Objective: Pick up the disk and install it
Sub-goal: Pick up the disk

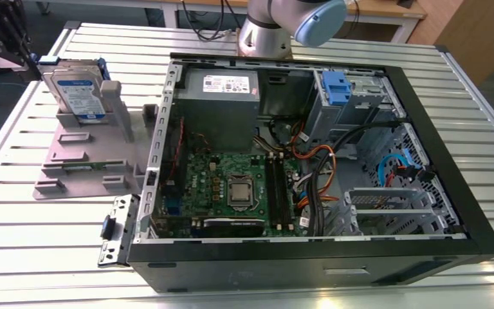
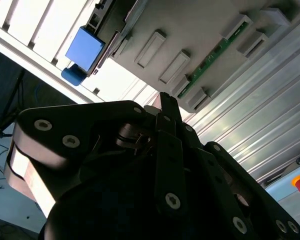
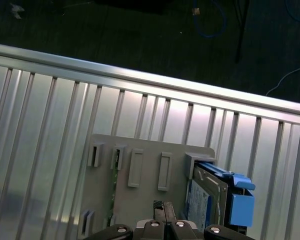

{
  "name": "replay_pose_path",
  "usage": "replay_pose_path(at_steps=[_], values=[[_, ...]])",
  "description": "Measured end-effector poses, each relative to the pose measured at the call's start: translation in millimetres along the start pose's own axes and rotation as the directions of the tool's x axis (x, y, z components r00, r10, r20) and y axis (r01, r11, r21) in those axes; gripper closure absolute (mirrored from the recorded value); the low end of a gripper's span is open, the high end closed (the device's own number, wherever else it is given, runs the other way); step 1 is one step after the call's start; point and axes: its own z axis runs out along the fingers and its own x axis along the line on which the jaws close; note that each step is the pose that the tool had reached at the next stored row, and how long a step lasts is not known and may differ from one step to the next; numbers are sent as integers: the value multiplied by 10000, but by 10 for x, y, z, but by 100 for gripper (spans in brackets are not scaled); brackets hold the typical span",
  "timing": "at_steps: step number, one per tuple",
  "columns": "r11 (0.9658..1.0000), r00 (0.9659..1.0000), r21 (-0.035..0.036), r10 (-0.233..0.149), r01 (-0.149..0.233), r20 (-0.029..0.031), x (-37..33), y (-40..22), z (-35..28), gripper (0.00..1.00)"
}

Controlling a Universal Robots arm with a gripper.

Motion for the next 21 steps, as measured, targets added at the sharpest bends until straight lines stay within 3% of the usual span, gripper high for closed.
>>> replay_pose_path(at_steps=[21], values=[[9981,9981,-12,-618,618,-20,0,0,0,90]])
